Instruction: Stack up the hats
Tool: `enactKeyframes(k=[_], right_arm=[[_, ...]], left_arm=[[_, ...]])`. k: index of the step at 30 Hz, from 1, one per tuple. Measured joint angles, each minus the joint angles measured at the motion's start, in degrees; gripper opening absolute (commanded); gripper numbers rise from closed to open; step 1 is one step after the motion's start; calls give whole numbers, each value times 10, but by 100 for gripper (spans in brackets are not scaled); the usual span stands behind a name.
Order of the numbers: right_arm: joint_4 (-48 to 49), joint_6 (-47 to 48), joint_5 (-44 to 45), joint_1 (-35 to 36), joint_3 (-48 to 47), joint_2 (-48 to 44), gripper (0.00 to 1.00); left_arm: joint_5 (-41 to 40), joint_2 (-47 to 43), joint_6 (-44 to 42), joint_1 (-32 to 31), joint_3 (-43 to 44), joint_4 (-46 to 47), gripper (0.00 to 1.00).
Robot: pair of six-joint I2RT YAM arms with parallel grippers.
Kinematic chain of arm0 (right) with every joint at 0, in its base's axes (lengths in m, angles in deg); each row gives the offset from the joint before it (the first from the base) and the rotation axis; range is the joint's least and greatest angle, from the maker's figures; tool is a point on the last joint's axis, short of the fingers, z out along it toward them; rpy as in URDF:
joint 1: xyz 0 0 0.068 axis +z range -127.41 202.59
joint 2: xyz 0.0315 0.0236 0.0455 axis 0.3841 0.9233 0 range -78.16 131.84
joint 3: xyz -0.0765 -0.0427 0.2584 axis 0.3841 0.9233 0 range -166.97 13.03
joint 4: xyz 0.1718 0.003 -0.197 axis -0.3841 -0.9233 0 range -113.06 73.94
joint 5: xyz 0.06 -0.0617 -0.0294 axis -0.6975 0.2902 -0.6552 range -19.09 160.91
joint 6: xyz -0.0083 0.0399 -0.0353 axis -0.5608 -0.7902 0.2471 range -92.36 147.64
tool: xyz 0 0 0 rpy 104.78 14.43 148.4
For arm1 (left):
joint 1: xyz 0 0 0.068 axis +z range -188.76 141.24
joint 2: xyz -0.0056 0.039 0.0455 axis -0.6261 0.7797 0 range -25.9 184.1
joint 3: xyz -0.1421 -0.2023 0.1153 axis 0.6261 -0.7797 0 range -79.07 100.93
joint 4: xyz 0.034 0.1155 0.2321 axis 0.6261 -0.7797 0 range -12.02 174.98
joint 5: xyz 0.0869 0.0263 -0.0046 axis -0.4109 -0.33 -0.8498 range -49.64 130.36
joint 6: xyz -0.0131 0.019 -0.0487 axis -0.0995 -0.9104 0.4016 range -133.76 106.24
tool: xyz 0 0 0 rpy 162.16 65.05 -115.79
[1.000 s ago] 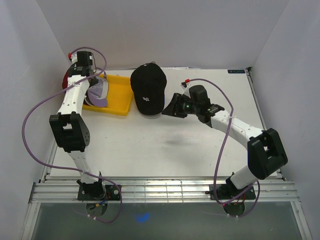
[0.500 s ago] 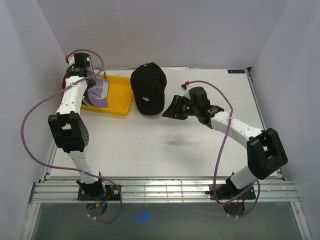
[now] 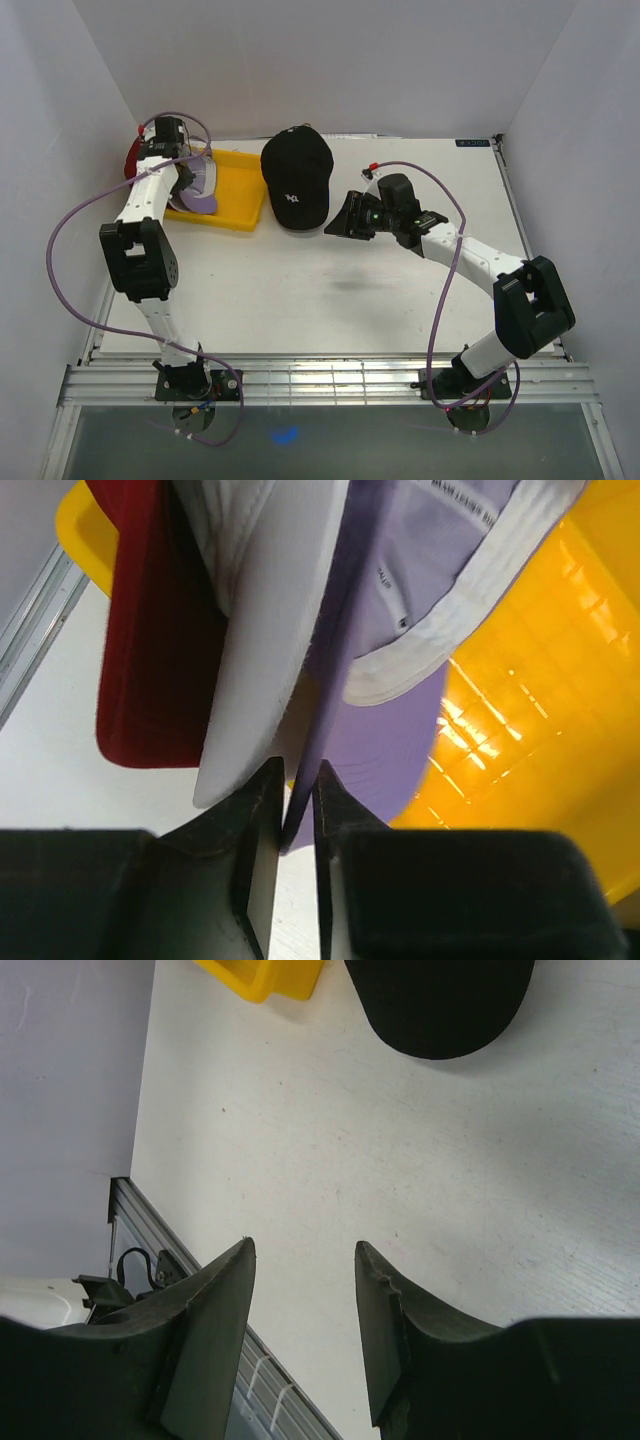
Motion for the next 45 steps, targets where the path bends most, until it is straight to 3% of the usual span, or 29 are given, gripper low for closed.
enactKeyframes(k=[3, 4, 30, 45], right_arm=[[0, 3, 0, 0, 0, 0, 50], [0, 3, 0, 0, 0, 0, 49], [-39, 37, 4, 0, -32, 1, 48], [-55, 50, 5, 11, -73, 6, 48]], left_arm=[[11, 6, 1, 0, -10, 2, 2], [16, 7, 2, 0, -12, 4, 0], [143, -49, -62, -8, 68, -22, 0], [145, -123, -82, -63, 36, -92, 0]])
